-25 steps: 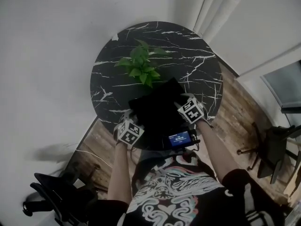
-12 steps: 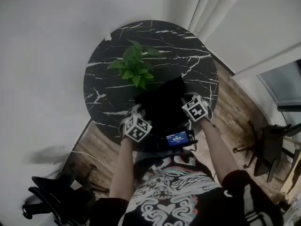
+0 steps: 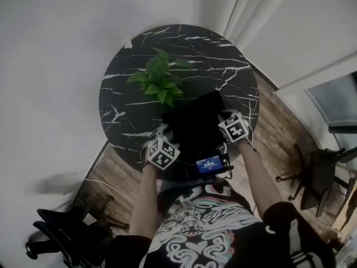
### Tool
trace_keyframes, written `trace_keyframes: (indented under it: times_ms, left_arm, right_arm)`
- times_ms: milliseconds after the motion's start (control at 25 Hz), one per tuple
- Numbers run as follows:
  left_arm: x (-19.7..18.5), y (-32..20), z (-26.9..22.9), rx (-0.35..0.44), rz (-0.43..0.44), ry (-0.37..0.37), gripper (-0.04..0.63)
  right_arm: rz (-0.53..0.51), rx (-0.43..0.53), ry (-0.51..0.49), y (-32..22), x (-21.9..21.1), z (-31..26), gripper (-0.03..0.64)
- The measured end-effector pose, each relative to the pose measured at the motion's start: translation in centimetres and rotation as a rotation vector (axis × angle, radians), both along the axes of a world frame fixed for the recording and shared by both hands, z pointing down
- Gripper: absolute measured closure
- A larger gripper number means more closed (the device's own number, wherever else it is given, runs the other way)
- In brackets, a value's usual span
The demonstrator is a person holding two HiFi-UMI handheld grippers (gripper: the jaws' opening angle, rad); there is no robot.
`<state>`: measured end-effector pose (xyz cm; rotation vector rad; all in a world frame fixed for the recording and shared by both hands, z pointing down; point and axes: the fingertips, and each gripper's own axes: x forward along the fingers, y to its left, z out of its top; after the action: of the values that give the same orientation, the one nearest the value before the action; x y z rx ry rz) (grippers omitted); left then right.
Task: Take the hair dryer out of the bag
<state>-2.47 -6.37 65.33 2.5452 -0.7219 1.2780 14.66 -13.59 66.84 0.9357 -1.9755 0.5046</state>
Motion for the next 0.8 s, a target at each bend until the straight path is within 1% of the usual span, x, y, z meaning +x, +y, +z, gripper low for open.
trace_keyframes:
  times_ms: [120,240,400,640,800]
  left_arm:
    - [-0.6,0.2,0.1,-0.001,-0.015,0.008,0.322]
    - [-1.1,0.5,0.1,-0.009,-0.016,0.008,0.324]
    - [-1.7,1.0,0.1,-0.013,-0.01,-0.005,0.324]
    - [-2.3,1.5,0.1,-0.016,-0.002,-0.032,0.324]
    - [-3.0,1.9,0.0,-0.021,-0.015,-0.034,0.325]
  right_arm:
    - [-0.002,-0.013,0.022,0.1,-0.1,0.1,0.584]
    - [-0.004,0.005,0.07,0.2,-0.2,0.1,0.584]
    - [-0.037,0.03,0.14,0.0,-0.3,0.0,0.586]
    - [-0.029,0.03,0.156,0.0,-0.5,0.0,0.586]
    - [-0.024,0.034,0.167,0.0,-0.3,0.1,0.586]
